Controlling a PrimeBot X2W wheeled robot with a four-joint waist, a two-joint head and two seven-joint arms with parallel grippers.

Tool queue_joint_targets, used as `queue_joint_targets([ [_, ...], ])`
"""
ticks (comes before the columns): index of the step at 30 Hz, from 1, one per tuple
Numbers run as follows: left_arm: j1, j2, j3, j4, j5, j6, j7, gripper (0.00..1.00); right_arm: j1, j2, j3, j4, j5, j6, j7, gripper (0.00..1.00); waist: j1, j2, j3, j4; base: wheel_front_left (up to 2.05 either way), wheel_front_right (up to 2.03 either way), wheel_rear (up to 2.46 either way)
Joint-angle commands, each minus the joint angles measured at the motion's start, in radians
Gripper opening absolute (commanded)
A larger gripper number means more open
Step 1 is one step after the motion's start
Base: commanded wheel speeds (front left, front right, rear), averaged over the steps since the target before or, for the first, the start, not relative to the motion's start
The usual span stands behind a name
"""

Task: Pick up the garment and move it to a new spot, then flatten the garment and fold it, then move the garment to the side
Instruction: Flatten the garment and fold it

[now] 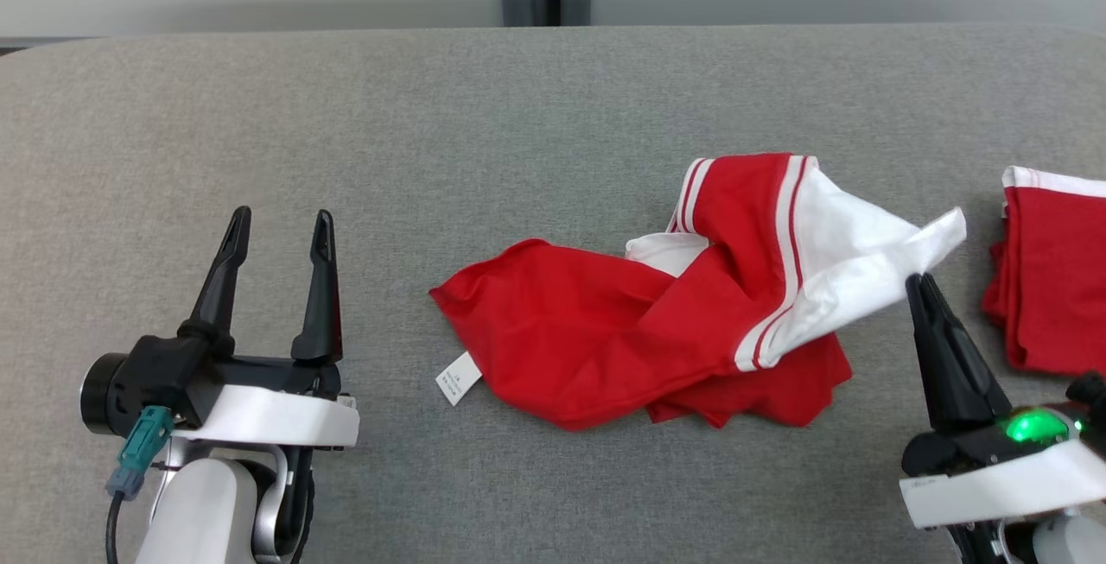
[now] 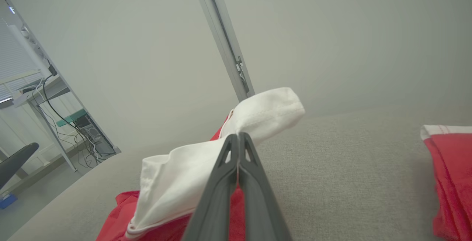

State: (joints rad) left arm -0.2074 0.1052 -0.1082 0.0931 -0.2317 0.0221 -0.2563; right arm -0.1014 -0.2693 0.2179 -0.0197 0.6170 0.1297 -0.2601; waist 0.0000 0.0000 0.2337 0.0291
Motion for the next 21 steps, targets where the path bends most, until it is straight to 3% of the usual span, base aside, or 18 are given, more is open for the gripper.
queue_joint_targets([
  [1,0.013,0.004,0.005,-0.002,-0.004,0.003,0.001,1.0,0.031,0.018,-0.022,-0.007,0.003,0.002,-0.007,0.0,0.0,0.0,-0.018,-0.028,0.0,0.0,0.0],
  [6,0.022,0.019,0.003,-0.012,-0.004,0.007,0.016,1.0,0.11,0.048,-0.083,0.065,-0.05,0.002,-0.007,0.0,0.0,0.0,-0.037,-0.058,0.0,0.0,0.0],
  [12,0.038,0.028,-0.003,-0.025,-0.004,0.011,0.032,1.0,0.15,0.099,-0.127,0.18,-0.018,0.002,-0.008,0.0,0.0,0.0,-0.045,-0.068,0.0,0.0,0.0],
  [13,0.037,0.029,-0.003,-0.027,-0.005,0.012,0.033,1.0,0.157,0.11,-0.132,0.202,-0.003,0.001,-0.008,0.2,0.0,0.0,-0.046,-0.068,0.0,0.0,0.0],
  [14,0.036,0.032,-0.003,-0.032,-0.006,0.013,0.038,1.0,0.156,0.114,-0.14,0.226,-0.003,0.001,-0.008,1.0,0.0,0.0,-0.045,-0.07,0.0,0.0,0.0],
  [21,0.059,0.04,0.003,-0.043,-0.009,0.026,0.041,1.0,0.15,0.136,-0.26,0.203,-0.046,0.001,-0.008,1.0,0.0,0.0,-0.042,-0.083,0.0,0.0,0.0],
])
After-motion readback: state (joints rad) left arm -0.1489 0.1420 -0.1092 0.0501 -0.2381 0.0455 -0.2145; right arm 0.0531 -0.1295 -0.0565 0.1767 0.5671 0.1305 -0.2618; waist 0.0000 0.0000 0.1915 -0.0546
